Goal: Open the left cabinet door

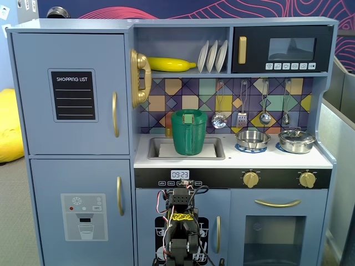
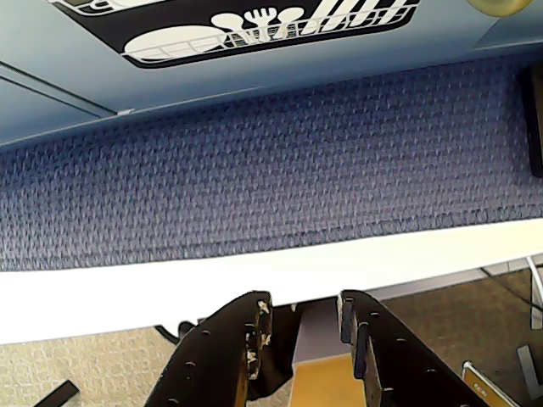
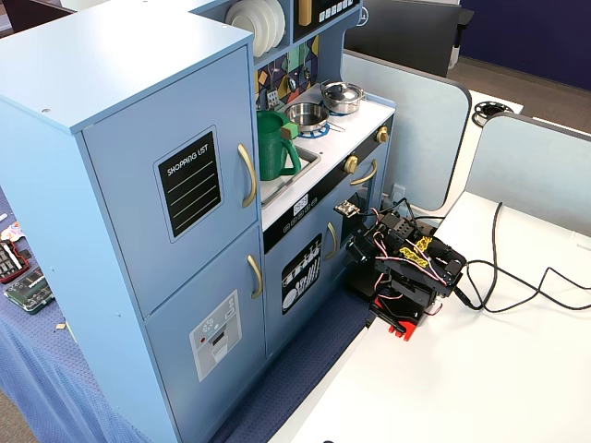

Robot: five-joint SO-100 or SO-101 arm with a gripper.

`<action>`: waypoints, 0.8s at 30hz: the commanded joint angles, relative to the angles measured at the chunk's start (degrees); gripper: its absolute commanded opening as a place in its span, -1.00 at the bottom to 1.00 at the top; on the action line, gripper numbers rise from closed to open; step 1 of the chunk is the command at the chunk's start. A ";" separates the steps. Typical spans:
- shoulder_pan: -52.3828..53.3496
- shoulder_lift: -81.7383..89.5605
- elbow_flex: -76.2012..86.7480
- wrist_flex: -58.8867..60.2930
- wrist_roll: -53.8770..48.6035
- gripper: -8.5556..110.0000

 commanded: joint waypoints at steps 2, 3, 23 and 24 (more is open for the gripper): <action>0.79 -0.26 0.18 -4.83 0.79 -0.86; 0.70 -0.26 0.18 -4.75 0.53 -0.86; -29.62 -10.20 -16.26 -63.81 0.88 -0.70; -31.90 -12.22 -19.42 -64.42 -0.70 -0.69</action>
